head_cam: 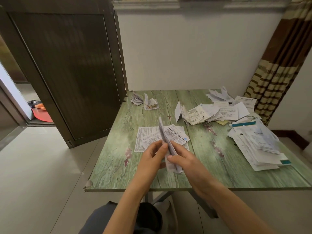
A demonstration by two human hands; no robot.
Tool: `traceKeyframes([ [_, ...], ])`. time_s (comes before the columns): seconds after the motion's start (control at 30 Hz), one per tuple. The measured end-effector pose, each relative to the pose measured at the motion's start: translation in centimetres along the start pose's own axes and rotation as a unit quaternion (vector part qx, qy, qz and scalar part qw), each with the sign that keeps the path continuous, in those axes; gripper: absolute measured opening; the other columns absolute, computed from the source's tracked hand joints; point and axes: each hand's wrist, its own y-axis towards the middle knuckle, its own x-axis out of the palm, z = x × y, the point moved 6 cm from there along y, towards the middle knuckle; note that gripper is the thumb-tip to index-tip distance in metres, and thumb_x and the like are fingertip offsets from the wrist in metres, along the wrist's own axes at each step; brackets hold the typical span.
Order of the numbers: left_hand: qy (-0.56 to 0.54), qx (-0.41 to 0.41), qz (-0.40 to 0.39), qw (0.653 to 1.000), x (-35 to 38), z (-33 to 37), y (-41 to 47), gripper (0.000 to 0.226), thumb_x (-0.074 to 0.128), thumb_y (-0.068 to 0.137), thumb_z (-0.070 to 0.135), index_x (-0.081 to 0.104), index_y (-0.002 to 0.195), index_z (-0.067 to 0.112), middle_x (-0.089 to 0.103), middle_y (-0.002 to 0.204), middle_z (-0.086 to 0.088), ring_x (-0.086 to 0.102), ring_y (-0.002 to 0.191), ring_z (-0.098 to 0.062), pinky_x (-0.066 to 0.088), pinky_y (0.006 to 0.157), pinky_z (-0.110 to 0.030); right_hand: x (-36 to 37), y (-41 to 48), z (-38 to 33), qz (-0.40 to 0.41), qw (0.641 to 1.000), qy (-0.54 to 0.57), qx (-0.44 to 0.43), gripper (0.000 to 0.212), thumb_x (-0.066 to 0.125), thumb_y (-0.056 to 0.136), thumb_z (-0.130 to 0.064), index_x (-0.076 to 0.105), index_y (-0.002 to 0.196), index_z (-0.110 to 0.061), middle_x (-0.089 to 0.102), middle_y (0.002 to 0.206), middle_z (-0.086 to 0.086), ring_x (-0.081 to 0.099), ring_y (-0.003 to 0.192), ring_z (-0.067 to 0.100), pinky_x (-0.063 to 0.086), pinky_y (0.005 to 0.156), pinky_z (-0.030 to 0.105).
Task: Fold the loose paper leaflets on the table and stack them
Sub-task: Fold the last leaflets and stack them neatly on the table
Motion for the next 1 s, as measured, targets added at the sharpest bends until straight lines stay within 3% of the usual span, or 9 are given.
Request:
traceKeyframes([
  [0.1,-0.022,-0.013,0.038,0.999,-0.8,0.2,0.0,0.028,0.04,0.097,0.009,0.066,0.098,0.021,0.073,0.088,0.002,0.07,0.081,-0.012,0.055,0.066,-0.025,0.3,0.1,0.1,-0.009,1.0,0.002,0.005,0.042,0.048,0.097,-0.023,0.042,0.137,-0.033,0.057,0.13,-0.013,0.057,0.114,0.001,0.048,0.092,0.018],
  [0.2,-0.061,-0.013,0.041,0.997,-0.9,0.3,-0.1,0.025,0.042,0.097,0.026,0.066,0.103,0.02,0.072,0.102,-0.005,0.067,0.097,-0.021,0.054,0.084,-0.037,1.2,0.1,-0.2,-0.017,0.997,-0.072,-0.027,0.044,0.043,0.093,-0.042,0.035,0.136,-0.044,0.026,0.152,-0.02,0.023,0.138,-0.004,0.025,0.112,0.023],
  [0.3,-0.104,-0.014,0.014,0.994,-0.4,0.5,-0.3,0.036,0.043,0.092,0.043,0.063,0.112,0.02,0.07,0.112,-0.004,0.065,0.107,-0.019,0.049,0.092,-0.035,1.6,-0.1,0.3,-0.003,0.979,-0.189,-0.072,0.045,0.037,0.085,-0.058,0.034,0.13,-0.054,0.01,0.154,-0.026,0.001,0.141,-0.007,0.01,0.12,0.036],
  [0.4,-0.113,-0.014,0.033,0.993,-1.1,0.7,-0.3,0.028,0.042,0.098,0.027,0.064,0.109,0.013,0.073,0.102,-0.007,0.069,0.095,-0.021,0.055,0.08,-0.032,1.2,-0.2,-0.2,0.038,0.981,-0.154,-0.111,0.039,0.046,0.088,-0.052,0.046,0.127,-0.049,0.024,0.152,-0.021,0.017,0.14,-0.005,0.025,0.117,0.034],
  [0.47,-0.106,-0.023,0.026,0.994,-1.4,0.6,-0.2,0.025,0.044,0.097,0.021,0.064,0.106,0.009,0.074,0.094,-0.008,0.071,0.087,-0.023,0.058,0.072,-0.031,-0.4,-0.2,-1.1,0.129,0.977,-0.102,-0.139,0.037,0.059,0.09,-0.035,0.05,0.126,-0.034,0.045,0.136,-0.013,0.043,0.12,-0.014,0.046,0.097,0.019],
  [0.57,-0.103,-0.031,-0.001,0.994,-1.3,0.8,-0.3,0.024,0.047,0.094,0.019,0.064,0.106,0.006,0.073,0.095,-0.01,0.071,0.087,-0.024,0.059,0.071,-0.03,-3.2,0.6,-1.2,0.165,0.983,-0.049,-0.063,0.043,0.067,0.085,-0.016,0.046,0.123,-0.02,0.06,0.109,-0.008,0.06,0.09,-0.011,0.049,0.068,0.01],
  [0.67,-0.086,-0.035,-0.022,0.995,-1.3,0.9,-0.4,0.024,0.055,0.088,0.019,0.063,0.108,0.008,0.073,0.099,-0.01,0.07,0.091,-0.025,0.059,0.073,-0.032,-4.1,1.2,-0.5,0.078,0.993,0.08,0.025,0.034,0.068,0.08,-0.009,0.058,0.113,-0.006,0.072,0.099,0.006,0.07,0.089,0.02,0.058,0.07,0.027],
  [0.83,-0.01,-0.036,-0.008,0.999,-1.1,0.8,-0.7,0.027,0.066,0.083,0.009,0.063,0.109,0.013,0.074,0.097,0.002,0.071,0.09,-0.017,0.057,0.079,-0.034,-4.5,1.0,0.0,0.082,0.996,0.018,0.014,0.029,0.066,0.084,-0.01,0.06,0.113,-0.009,0.071,0.105,0.007,0.07,0.094,0.023,0.056,0.085,0.042],
  [1.0,-0.023,-0.052,0.0,0.998,-1.6,0.6,-0.6,0.022,0.059,0.087,-0.003,0.068,0.094,0.016,0.075,0.091,-0.001,0.07,0.087,-0.02,0.057,0.077,-0.035,-3.9,0.7,0.6,0.019,0.996,0.067,0.06,0.025,0.055,0.09,0.0,0.063,0.11,-0.011,0.072,0.103,0.006,0.07,0.092,0.022,0.058,0.074,0.031],
])
